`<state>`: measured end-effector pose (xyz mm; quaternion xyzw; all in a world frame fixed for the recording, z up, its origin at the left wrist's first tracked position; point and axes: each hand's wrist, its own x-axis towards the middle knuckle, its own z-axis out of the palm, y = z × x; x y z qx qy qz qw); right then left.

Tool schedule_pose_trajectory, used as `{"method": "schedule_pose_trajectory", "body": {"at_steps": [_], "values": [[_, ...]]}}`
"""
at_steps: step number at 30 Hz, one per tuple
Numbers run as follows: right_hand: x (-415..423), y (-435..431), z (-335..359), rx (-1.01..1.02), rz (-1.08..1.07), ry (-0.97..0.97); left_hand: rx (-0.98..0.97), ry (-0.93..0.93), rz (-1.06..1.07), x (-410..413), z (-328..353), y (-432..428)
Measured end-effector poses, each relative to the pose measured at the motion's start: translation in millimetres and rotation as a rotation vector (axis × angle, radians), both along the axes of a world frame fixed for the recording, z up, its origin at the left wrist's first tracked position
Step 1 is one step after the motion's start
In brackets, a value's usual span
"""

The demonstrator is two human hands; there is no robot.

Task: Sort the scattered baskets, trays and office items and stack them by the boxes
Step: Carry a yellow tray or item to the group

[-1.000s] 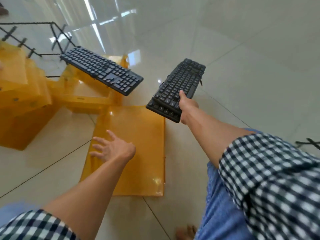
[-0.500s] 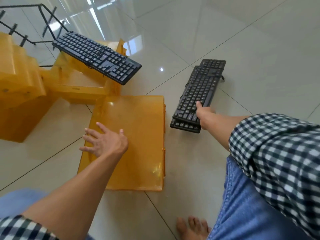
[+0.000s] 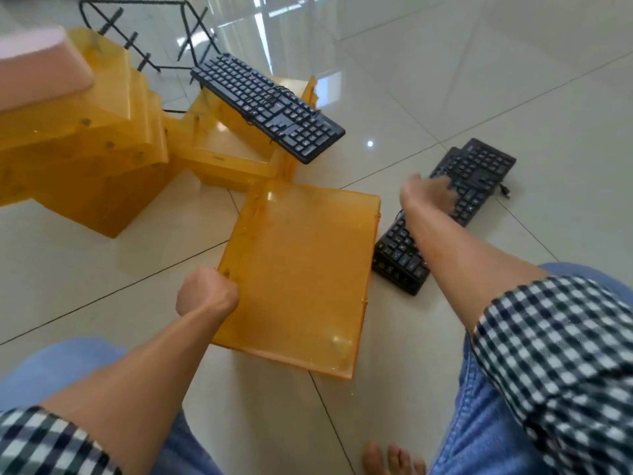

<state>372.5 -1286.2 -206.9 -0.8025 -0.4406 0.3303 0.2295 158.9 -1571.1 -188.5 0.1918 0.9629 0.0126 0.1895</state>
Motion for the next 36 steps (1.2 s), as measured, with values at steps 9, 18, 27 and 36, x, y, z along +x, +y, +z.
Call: {"method": "schedule_pose_trajectory", "body": {"at_steps": [9,18,27,36], "values": [[-90.5,-49.4,-5.6,-0.079,0.994,-0.649,-0.143,-0.336,0.157,-19.6,-2.1,-43.0],[-110.4,-52.3,-5.0,-0.175,1.041,-0.76,0.076,-0.5,0.402,-35.3,-11.3,-59.6],[-135.4,-84.2,6.7,-0.342,1.422,-0.904,0.526,-0.198,0.698,-100.1,9.2,-72.4],[-227.4,-140.8,41.3,0.3,1.463,-0.643,0.136,-0.037,0.641,-80.2,11.2,-111.0]]}}
